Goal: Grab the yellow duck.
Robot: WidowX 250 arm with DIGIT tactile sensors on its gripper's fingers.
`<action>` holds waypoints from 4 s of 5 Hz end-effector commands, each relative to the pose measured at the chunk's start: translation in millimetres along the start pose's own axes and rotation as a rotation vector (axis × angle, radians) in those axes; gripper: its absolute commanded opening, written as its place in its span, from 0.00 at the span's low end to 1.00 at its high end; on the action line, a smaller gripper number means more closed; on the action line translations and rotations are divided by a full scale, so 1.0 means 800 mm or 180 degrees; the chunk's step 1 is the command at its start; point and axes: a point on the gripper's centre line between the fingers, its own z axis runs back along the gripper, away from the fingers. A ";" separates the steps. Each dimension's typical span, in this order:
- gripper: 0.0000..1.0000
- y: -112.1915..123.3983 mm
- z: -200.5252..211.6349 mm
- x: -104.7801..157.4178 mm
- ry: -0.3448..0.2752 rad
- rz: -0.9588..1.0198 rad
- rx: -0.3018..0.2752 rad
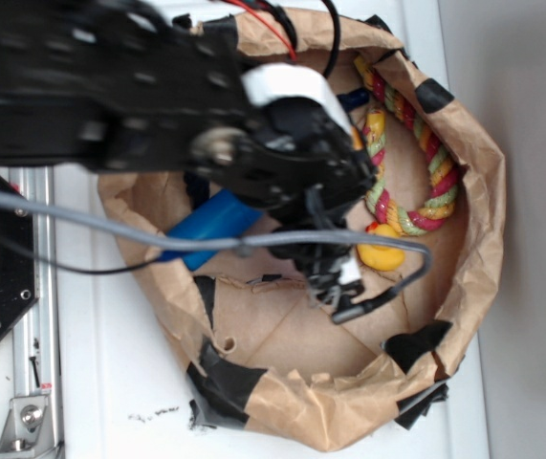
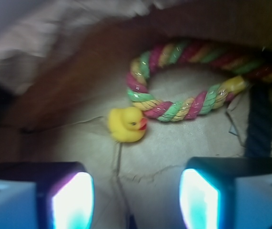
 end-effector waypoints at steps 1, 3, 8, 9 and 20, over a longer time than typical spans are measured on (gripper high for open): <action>1.00 -0.003 -0.057 0.044 -0.0013 -0.0049 0.0032; 0.00 -0.010 -0.080 0.038 0.0152 -0.0126 0.0067; 1.00 -0.016 0.081 -0.017 -0.0324 -0.0256 -0.0126; 1.00 -0.002 0.082 -0.012 -0.0508 0.0167 0.0138; 0.00 -0.023 -0.047 -0.003 0.0301 0.0221 0.0031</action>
